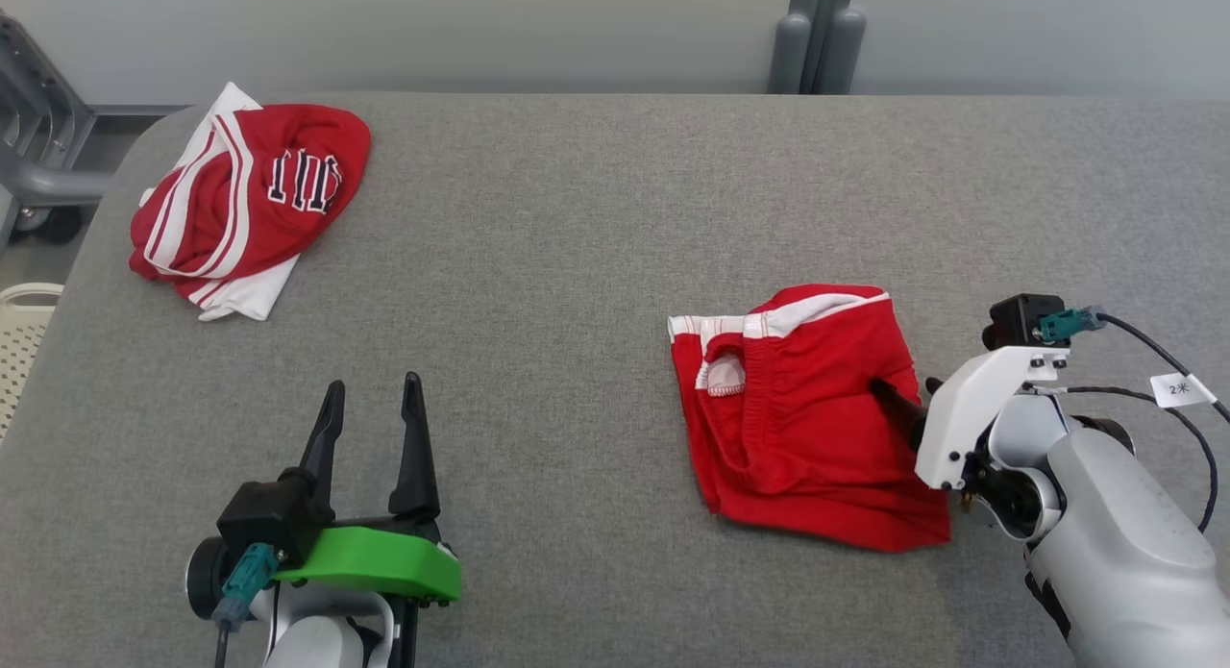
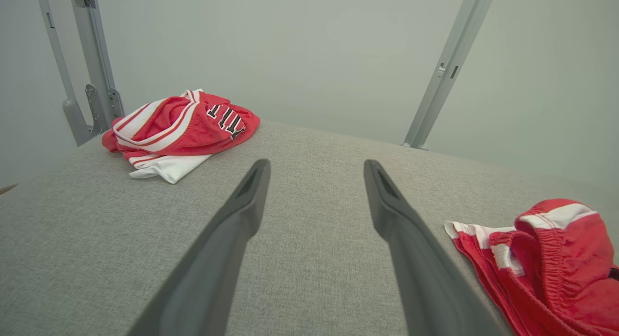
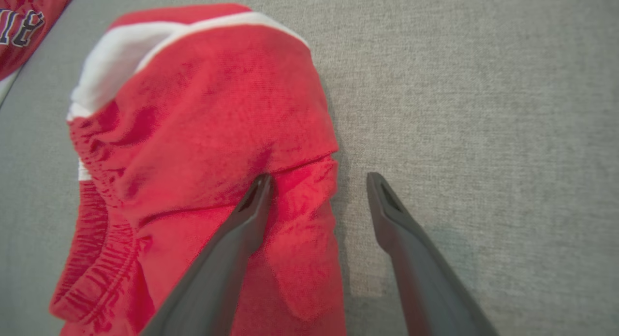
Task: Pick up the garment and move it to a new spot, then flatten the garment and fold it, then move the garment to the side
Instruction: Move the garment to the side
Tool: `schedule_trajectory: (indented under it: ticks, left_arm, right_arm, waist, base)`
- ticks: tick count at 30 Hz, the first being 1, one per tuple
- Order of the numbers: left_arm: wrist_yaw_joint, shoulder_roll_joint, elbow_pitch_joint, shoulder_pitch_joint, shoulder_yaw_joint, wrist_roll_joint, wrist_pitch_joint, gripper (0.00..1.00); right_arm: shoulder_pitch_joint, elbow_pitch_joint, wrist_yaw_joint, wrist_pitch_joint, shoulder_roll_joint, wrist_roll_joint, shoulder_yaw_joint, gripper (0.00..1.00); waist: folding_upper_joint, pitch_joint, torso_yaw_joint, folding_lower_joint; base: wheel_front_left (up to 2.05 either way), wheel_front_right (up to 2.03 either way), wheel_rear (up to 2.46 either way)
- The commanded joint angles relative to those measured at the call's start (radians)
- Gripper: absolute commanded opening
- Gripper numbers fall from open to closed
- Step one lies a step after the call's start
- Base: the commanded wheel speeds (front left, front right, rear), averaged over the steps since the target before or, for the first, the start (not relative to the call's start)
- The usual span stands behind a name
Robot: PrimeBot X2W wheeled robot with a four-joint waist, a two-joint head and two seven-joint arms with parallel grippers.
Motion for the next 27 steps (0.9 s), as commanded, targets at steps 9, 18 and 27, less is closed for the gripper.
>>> schedule_trajectory:
  ticks: [9, 18, 27]
  left_arm:
    - [0.004, 0.006, -0.008, -0.032, -0.005, 0.009, 0.001, 1.0]
    - [0.002, 0.007, -0.04, -0.039, -0.001, 0.014, 0.001, 1.0]
    - [-0.001, 0.008, -0.068, -0.04, -0.004, 0.025, 0.001, 1.0]
  right_arm:
    - [-0.062, 0.054, 0.0, 0.035, -0.037, 0.168, 0.108, 0.81]
    - [-0.114, 0.043, 0.0, -0.023, -0.088, 0.241, 0.227, 0.0]
    - [-0.176, 0.078, 0.0, -0.12, -0.139, 0.231, 0.301, 0.0]
  waist:
    - [0.0, 0.031, 0.013, 0.0]
    - [0.0, 0.054, -0.028, 0.0]
    - [0.0, 0.054, -0.137, 0.0]
  base:
    - [0.0, 0.0, 0.0]
    - [0.0, 0.0, 0.0]
    - [0.0, 0.0, 0.0]
